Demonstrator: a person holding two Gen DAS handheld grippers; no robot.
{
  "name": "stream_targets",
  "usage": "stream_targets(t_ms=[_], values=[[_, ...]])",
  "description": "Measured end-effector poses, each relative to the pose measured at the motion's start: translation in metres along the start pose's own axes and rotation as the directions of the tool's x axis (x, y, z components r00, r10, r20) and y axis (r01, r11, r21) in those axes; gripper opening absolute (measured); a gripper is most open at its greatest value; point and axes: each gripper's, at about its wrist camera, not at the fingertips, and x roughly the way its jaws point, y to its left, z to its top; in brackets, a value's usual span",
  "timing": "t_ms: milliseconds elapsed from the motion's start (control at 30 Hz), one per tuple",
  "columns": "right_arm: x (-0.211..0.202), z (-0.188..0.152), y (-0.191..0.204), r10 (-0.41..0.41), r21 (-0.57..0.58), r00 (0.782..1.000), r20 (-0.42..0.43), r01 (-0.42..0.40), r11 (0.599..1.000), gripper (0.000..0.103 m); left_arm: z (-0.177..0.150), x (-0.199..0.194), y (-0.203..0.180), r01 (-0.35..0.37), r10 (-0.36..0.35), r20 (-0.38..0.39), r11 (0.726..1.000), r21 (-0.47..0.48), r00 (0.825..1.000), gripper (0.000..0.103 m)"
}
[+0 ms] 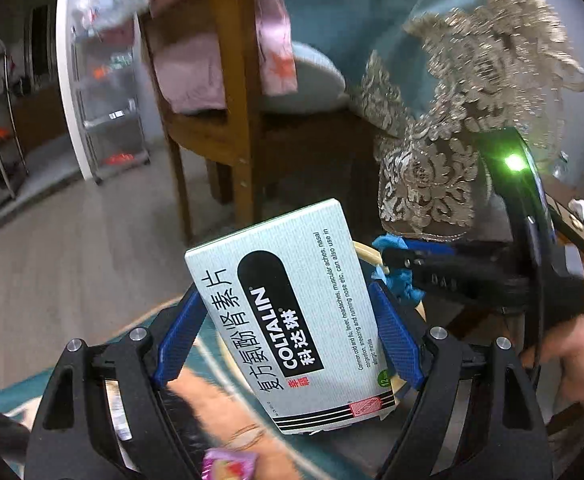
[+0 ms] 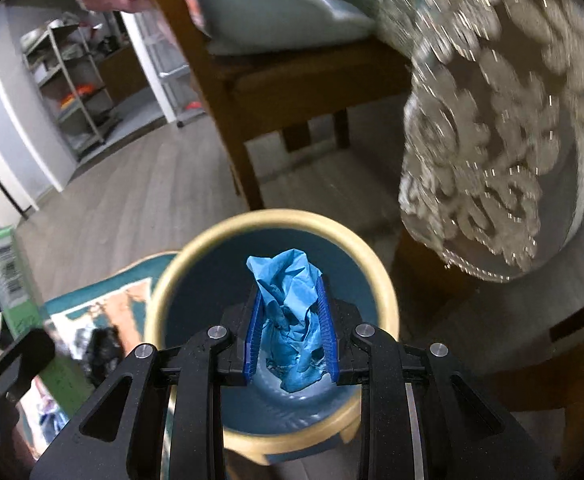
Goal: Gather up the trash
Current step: 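Carry the blue glove with the right tool over the wastebasket and release it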
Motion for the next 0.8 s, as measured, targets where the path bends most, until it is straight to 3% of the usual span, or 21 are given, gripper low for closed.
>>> stream_targets(t_ms=[167,367,467,767,800], values=[[0.008,-0.004,-0.009,0.020,0.043,1.000,-0.015,-0.019,0.999,0.028,0.002,0.047,0.004,0.026,-0.032,-0.093,0.997,-0.069,0.995,0.080],[0.010,-0.005,-0.009,0.036,0.049,0.999,-0.016,-0.035,0.998,0.032,0.006,0.055,0.008,0.008,-0.015,-0.085,0.997,-0.075,0.996,0.081],[0.011,-0.004,-0.012,0.034,0.053,0.999,-0.018,-0.033,0.998,0.037,0.003,0.046,0.015,-0.016,0.010,-0.075,0.997,-0.077,0.997,0.089],[-0.001,0.003,-0.001,0.026,0.022,1.000,0.013,-0.026,0.999,0.050,0.002,-0.003,0.044,-0.062,0.058,-0.045,0.993,-0.103,0.997,0.091],[-0.005,0.004,0.002,0.030,0.015,0.999,0.018,-0.030,0.999,0.055,0.003,-0.012,0.048,-0.070,0.066,-0.040,0.992,-0.109,0.997,0.091]])
